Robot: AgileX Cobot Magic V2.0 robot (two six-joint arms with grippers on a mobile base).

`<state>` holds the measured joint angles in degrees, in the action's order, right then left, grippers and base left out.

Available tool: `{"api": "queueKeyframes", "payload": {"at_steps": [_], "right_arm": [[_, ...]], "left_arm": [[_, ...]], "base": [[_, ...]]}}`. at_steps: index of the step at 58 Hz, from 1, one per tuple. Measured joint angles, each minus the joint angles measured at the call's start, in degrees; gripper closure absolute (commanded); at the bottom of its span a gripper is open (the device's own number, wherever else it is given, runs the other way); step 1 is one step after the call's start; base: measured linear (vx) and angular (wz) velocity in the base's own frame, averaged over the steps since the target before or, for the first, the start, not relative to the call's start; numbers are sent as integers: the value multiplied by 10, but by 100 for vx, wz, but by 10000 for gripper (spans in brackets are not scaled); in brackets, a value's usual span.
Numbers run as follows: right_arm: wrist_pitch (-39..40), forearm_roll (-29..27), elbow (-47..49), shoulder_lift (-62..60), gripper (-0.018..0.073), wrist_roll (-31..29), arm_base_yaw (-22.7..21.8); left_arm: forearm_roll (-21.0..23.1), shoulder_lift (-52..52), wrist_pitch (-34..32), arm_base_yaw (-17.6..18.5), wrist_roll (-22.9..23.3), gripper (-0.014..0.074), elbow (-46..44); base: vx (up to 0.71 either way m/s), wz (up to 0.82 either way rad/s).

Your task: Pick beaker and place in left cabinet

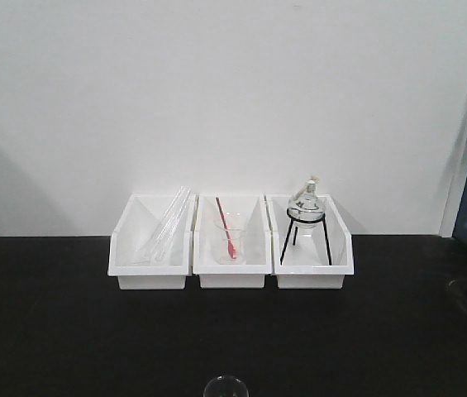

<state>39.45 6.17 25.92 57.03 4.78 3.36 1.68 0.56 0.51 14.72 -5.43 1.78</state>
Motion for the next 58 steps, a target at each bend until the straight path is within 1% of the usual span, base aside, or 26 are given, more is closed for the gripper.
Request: {"api": "queueKeyframes", "payload": {"at_steps": [9,16,21,31,35,38,44,48,50,52,55,58], "right_arm": [[8,0,0,37,468,3,0],[7,0,0,48,351,3,0],[7,1,0,50,242,3,0],[6,2,0,50,-38,3,0],[6,2,0,50,-109,3,0],[10,2,0,50,-144,3,0],[17,3,0,50,-162,9,0],[21,12,0,50,-153,34,0],[22,26,0,50,-145,51,0],[22,42,0,51,-137,63,0],[22,87,1,55,-120,84,-1],[22,151,1,62,-101,105,-1]], "left_arm": [[0,0,0,0,0,595,0],[0,0,0,0,0,595,0],[0,0,0,0,0,595,0],[0,0,0,0,0,595,0],[0,0,0,0,0,595,0],[0,0,0,0,0,595,0],[0,0,0,0,0,595,0],[0,0,0,0,0,595,0],[0,0,0,0,0,595,0],[0,0,0,0,0,595,0],[0,0,0,0,0,595,0],[0,0,0,0,0,595,0]], "base": [[0,0],[0,0],[0,0],[0,0],[0,0],[0,0],[0,0],[0,0],[0,0],[0,0],[0,0],[0,0]]}}
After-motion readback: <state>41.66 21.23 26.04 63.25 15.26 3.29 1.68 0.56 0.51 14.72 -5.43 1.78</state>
